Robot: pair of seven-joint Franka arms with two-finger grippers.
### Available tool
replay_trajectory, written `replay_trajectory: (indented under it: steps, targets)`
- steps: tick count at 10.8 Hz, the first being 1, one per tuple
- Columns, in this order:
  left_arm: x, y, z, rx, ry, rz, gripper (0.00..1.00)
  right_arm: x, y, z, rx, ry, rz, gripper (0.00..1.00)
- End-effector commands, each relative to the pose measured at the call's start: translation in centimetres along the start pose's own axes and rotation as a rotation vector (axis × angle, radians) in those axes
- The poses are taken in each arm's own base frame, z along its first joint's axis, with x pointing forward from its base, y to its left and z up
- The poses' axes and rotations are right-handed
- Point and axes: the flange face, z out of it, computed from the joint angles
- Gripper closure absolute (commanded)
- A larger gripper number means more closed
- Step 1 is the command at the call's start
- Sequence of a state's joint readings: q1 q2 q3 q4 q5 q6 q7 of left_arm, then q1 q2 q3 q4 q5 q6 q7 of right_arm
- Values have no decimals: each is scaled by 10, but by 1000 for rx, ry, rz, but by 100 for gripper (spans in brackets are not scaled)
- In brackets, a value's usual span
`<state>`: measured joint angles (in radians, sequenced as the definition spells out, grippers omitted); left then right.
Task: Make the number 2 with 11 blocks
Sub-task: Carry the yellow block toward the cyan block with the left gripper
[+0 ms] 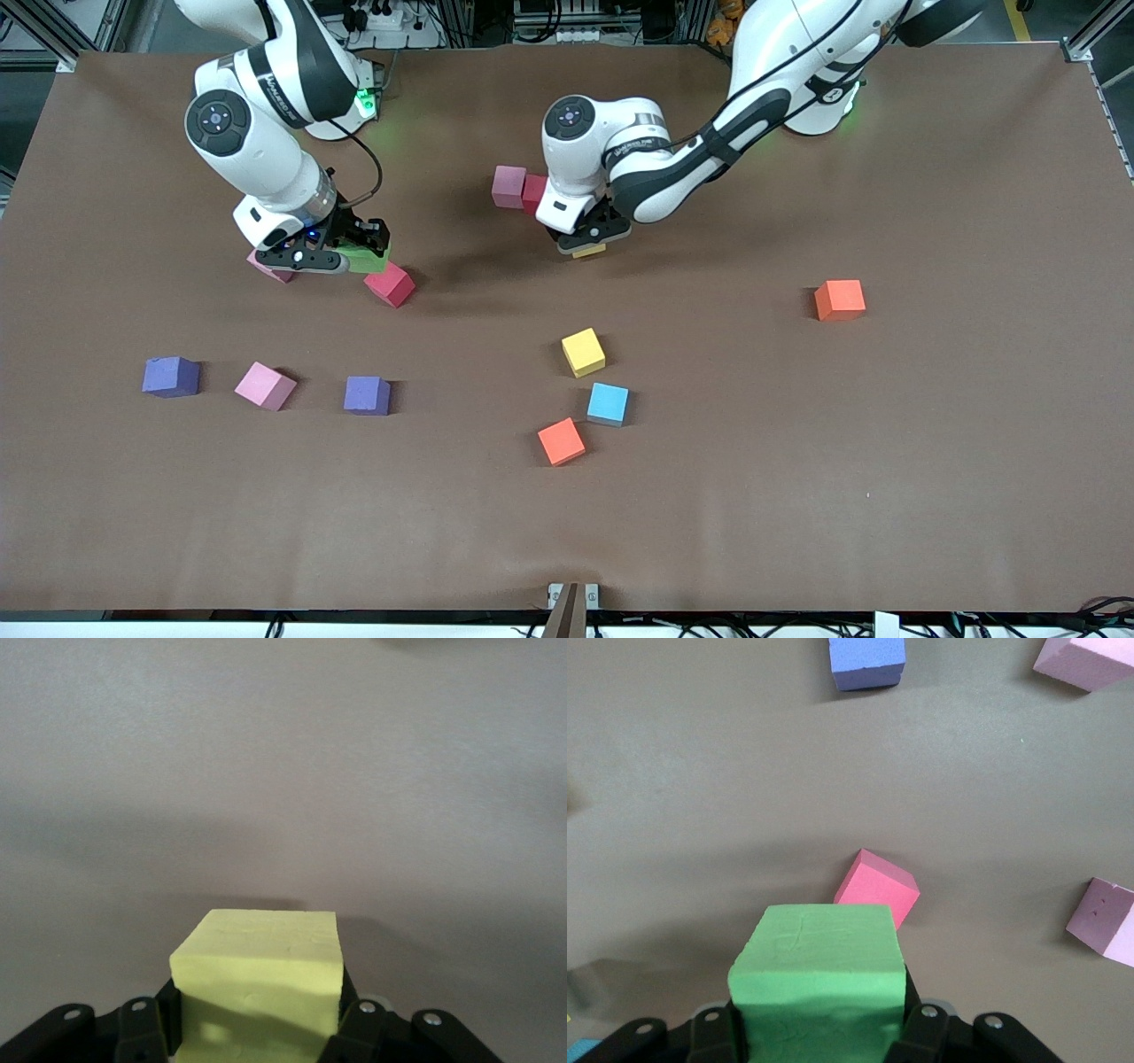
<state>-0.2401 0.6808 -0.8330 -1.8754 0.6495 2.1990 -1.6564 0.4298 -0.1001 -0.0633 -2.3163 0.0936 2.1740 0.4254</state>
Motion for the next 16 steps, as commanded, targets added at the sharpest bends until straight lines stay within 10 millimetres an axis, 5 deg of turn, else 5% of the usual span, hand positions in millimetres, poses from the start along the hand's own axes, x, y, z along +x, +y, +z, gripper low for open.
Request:
replay_trajectory:
  steps: [1,16]
  targets:
    - [-9,17,1,12,-2,35,100,1,1,0,-6,1,10,56]
    - [-24,15,19,37,-22,315,100,2,1,6,-10,-9,22,56]
